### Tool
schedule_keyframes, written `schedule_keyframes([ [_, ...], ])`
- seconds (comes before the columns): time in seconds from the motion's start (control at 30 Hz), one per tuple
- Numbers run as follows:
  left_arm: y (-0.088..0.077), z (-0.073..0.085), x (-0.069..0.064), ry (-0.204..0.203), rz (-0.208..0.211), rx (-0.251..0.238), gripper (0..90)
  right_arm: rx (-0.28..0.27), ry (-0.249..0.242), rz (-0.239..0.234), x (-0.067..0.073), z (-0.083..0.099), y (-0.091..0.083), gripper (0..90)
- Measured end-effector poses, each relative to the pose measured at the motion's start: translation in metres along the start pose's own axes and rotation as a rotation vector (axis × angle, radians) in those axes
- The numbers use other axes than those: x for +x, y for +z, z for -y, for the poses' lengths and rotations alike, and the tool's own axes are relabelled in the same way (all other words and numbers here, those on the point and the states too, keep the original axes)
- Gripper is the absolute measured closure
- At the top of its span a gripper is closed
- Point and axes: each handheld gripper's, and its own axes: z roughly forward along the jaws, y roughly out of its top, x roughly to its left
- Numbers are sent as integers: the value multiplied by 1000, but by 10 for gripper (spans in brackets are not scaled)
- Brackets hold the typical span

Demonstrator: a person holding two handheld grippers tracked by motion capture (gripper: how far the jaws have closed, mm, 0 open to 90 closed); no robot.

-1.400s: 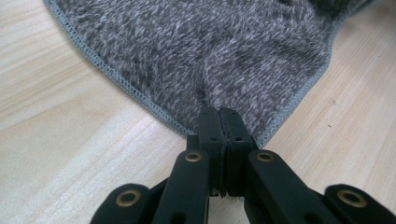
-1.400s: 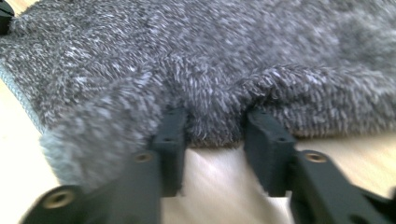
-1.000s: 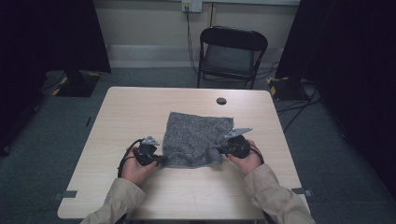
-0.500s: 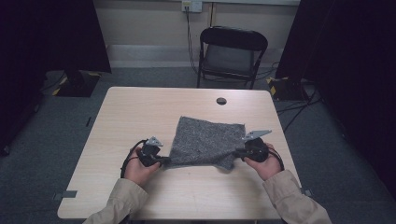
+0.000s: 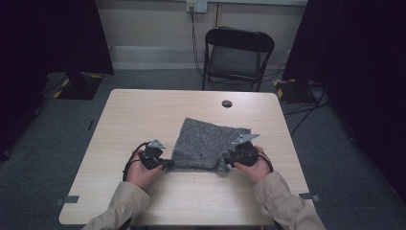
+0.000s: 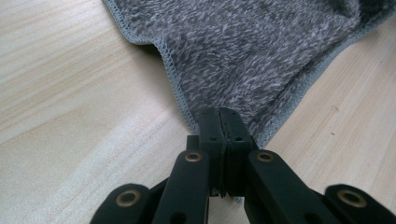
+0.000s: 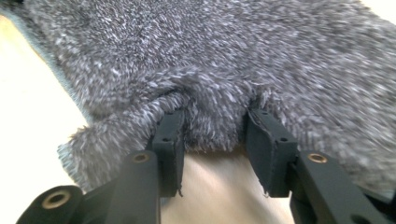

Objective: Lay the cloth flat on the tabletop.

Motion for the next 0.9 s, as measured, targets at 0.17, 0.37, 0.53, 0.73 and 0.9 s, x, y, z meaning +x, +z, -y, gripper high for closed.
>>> schedule_keyframes([
  [0.17,0,0,-2,-1,-11,0,890,-27,37,6,-1,13,-24,560],
  [0.37,0,1,-3,-1,-21,0,889,-11,37,-17,11,31,-25,574],
  [0.53,-1,1,-3,-1,-12,10,889,11,-8,-25,25,30,-7,580],
  [0.73,0,1,-3,-5,-15,1,889,-5,-88,-11,37,29,-3,741],
  [0.9,-2,3,-4,-11,-21,-2,889,12,-130,-30,43,33,-9,878],
])
